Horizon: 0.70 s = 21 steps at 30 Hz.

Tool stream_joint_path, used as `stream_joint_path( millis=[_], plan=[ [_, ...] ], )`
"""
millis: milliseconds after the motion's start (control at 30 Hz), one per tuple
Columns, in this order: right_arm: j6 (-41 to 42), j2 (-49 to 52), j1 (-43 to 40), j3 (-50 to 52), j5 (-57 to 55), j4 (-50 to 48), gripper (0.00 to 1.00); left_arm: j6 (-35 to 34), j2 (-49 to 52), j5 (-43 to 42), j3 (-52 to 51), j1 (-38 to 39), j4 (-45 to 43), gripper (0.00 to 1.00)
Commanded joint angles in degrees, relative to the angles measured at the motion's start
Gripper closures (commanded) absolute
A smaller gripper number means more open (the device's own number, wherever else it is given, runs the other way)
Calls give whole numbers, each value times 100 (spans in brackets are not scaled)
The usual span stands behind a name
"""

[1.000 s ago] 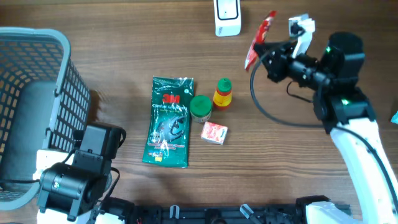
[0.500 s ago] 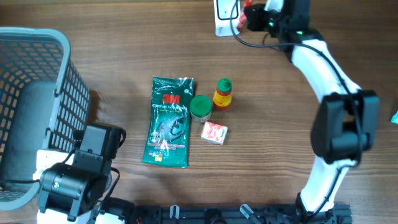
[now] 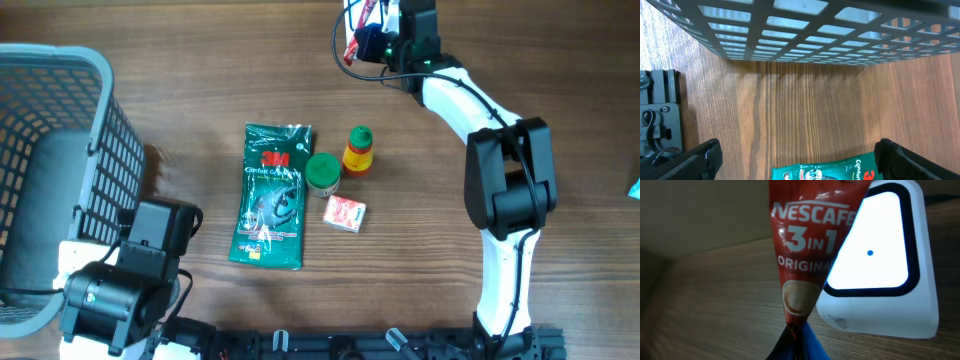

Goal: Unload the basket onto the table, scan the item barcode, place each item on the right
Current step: 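Carry the Nescafe stick up to the barcode scanner and hold it, then move the stick right and drop it off the table edge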

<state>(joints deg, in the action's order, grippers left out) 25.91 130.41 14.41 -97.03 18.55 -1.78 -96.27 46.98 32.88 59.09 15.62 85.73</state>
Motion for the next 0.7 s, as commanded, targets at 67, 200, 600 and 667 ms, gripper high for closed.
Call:
stream_joint_path(
  millis=[67, 200, 600, 667],
  plan=[
    [105, 72, -157, -452, -114, 302, 96, 9, -11, 35, 4, -31, 7, 0],
    [155, -289, -874, -656, -170, 1237, 96, 7, -11, 35, 4, -31, 7, 0],
    [-750, -448, -4339, -404, -2129, 4024, 96, 7, -11, 35, 4, -31, 4, 0],
    [-791, -374, -4979, -374, -2170, 4203, 96, 9, -11, 35, 4, -31, 7, 0]
  ],
)
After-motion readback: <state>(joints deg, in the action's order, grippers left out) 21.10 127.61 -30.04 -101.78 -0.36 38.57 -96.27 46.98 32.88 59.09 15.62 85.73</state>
